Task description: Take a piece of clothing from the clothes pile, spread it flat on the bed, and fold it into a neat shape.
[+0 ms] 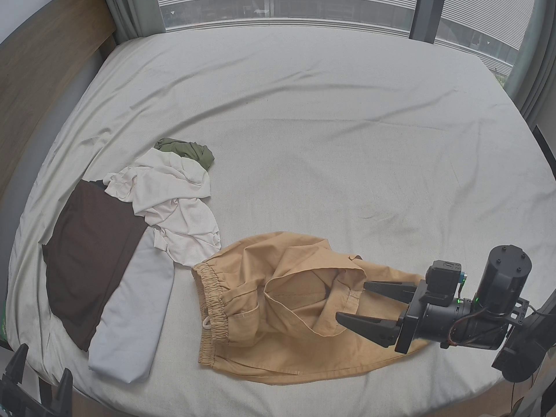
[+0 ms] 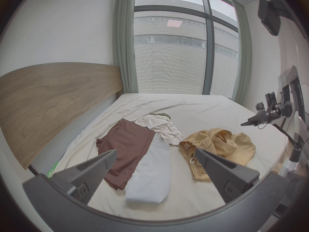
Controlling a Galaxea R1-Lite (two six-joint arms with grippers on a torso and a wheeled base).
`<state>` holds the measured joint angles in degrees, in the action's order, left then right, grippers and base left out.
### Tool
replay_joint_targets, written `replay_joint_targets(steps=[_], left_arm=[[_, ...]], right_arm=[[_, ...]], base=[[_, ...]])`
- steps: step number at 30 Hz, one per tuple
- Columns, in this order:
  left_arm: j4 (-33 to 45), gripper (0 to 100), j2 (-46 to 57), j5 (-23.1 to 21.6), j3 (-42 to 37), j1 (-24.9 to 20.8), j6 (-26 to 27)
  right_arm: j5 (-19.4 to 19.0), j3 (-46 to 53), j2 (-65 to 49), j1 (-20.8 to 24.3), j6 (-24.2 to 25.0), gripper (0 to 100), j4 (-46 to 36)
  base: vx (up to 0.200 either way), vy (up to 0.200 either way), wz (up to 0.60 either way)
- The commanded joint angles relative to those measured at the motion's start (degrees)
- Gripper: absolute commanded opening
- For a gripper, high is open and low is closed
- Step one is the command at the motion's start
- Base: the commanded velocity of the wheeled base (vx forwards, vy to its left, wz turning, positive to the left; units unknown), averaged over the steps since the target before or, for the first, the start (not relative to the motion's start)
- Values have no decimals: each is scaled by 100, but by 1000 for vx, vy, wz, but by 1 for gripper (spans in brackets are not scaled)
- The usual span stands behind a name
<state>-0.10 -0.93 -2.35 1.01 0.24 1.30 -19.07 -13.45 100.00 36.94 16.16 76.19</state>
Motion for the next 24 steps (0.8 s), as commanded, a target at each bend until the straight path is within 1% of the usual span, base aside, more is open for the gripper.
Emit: replay_joint_targets(steps=[1, 3, 4, 5, 6, 7, 8, 9, 10, 11, 12, 14, 15, 16, 17, 18, 19, 21, 24], left_arm=[[-17, 100, 93, -125, -101, 2, 142], [-113, 100, 93, -151, -84, 2, 98], [-271, 100, 66, -151, 127, -33, -25], [-729, 100, -268, -99, 918, -165, -227], [-1010, 100, -777, -99, 1674, -253, -341], [-1124, 100, -1191, -81, 2263, -306, -420], [-869, 100, -1806, -81, 3353, -499, -500], [-781, 100, -1859, -107, 3450, -543, -517], [-430, 100, -1999, -169, 3608, -771, -552], [-245, 100, -2096, -239, 3564, -877, -570], [-210, 100, -2184, -398, 3458, -947, -631], [-315, 100, -2395, -1030, 3177, -991, -1018], [-447, 100, -2597, -1435, 3142, -991, -1387], [-605, 100, -2817, -1707, 3160, -991, -1756], [-746, 100, -3027, -1865, 3177, -991, -1994], [-1071, 100, -3432, -2067, 3195, -982, -2336], [-1317, 100, -3687, -2164, 3177, -991, -2451], [-1818, 100, -4240, -2349, 3107, -991, -2460], [-2328, 100, -4838, -2700, 2834, -1044, -2451]], right_arm=[[140, 9, -95, 103, 10, 100, 1], [158, 17, -95, 94, 18, 100, 1], [158, 17, -103, 103, 18, 100, 1], [158, 26, -103, 103, 27, 100, 1], [158, 17, -103, 129, 27, 100, 1], [158, 9, -95, 156, 27, 100, 1], [158, -53, -24, 288, 71, 100, 1], [158, -70, 2, 314, 80, 100, 1], [158, -70, 2, 314, 80, 100, 1], [175, -150, 292, 437, 89, 100, 19], [184, -193, 380, 481, 89, 100, 63], [184, -185, 468, 543, 89, 100, 230], [184, -167, 485, 534, 89, 100, 317], [175, -167, 494, 516, 97, 100, 361], [166, -167, 512, 499, 97, 100, 379], [149, -167, 547, 490, 97, 100, 379], [149, -176, 591, 481, 97, 100, 388], [140, -202, 723, 472, 89, 100, 423], [149, -220, 969, 481, 80, 100, 660]], base=[[0, 0, 0], [0, 0, 0], [0, 0, 0], [0, 0, 0], [0, 0, 0], [0, 0, 0], [0, 0, 0], [0, 0, 0], [0, 0, 0], [0, 0, 0], [0, 0, 0], [0, 0, 0], [0, 0, 0], [0, 0, 0], [0, 0, 0], [0, 0, 0], [0, 0, 0], [0, 0, 0], [0, 0, 0]])
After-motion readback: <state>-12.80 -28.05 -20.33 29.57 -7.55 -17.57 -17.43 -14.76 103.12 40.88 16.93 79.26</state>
